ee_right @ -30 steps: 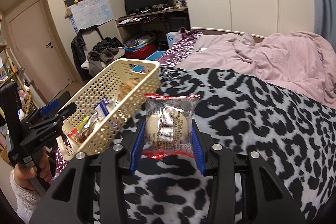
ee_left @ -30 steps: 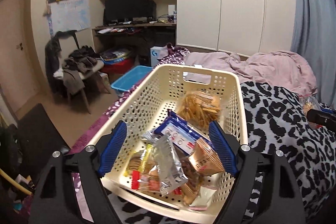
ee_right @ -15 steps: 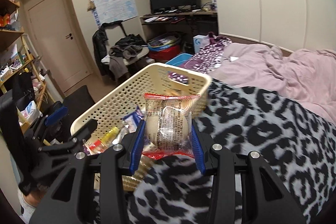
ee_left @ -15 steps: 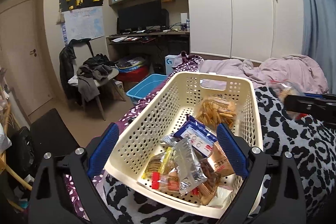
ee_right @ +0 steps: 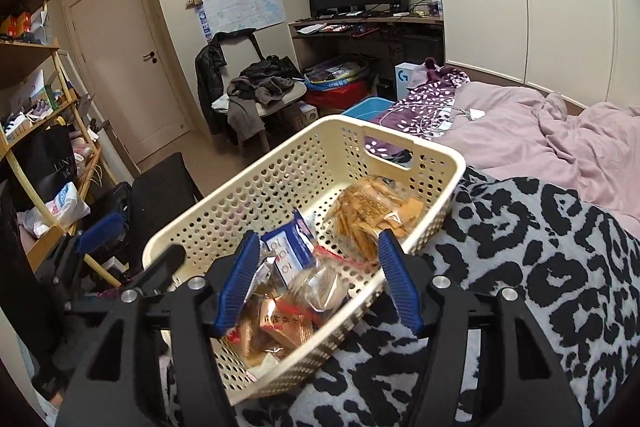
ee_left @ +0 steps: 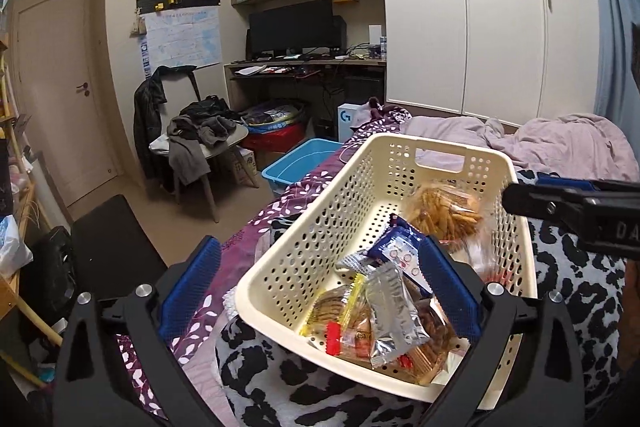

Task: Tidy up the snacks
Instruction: 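Lower the cake bag into the basket and open the right gripper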

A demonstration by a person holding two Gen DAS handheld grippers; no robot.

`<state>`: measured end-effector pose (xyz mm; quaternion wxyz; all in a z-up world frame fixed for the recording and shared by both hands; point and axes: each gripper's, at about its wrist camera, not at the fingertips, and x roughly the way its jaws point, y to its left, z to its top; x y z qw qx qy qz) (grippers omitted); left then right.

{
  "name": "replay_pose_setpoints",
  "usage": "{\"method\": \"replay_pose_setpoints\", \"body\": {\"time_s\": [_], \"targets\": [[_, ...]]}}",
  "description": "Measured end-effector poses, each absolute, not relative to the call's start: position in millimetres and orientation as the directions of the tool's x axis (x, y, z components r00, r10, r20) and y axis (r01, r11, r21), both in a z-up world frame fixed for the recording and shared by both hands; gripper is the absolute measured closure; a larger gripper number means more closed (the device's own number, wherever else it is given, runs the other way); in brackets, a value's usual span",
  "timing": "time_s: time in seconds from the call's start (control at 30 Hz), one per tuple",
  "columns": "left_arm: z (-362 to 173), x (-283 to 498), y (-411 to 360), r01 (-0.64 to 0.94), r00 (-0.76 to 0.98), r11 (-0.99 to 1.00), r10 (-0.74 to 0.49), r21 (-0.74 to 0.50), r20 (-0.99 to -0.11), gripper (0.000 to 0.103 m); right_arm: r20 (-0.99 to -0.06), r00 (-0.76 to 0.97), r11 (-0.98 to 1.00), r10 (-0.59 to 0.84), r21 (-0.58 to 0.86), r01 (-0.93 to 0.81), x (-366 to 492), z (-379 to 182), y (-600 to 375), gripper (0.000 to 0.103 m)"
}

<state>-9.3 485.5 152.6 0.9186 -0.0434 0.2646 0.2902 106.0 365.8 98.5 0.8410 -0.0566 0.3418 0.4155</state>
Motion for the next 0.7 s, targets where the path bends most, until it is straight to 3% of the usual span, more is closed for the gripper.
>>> {"method": "replay_pose_setpoints", "body": {"time_s": [0.03,0.13,0.23,0.53,0.7], "targets": [[152.6,-9.4,486.1,-0.559,0.690,0.826,0.512,0.074,-0.511,0.003,-0.627,0.426,0.654,0.652,0.182,-0.735,105.5,97.2,364.5,0.036],[152.4,-10.5,486.6,-0.566,0.685,0.820,0.521,0.078,-0.510,0.003,-0.631,0.444,0.663,0.636,0.152,-0.733,102.2,95.5,358.5,0.016],[152.7,-12.9,486.7,-0.577,0.679,0.812,0.535,0.087,-0.503,0.003,-0.635,0.471,0.666,0.612,0.095,-0.740,94.6,95.5,356.1,0.005],[159.4,-20.1,483.7,-0.598,0.665,0.793,0.570,0.113,-0.482,0.003,-0.641,0.555,0.646,0.530,-0.119,-0.754,71.0,91.7,362.2,0.005],[161.6,-22.9,481.5,-0.603,0.659,0.788,0.578,0.121,-0.481,0.003,-0.627,0.552,0.638,0.550,-0.111,-0.762,67.0,94.6,358.4,0.005]]}}
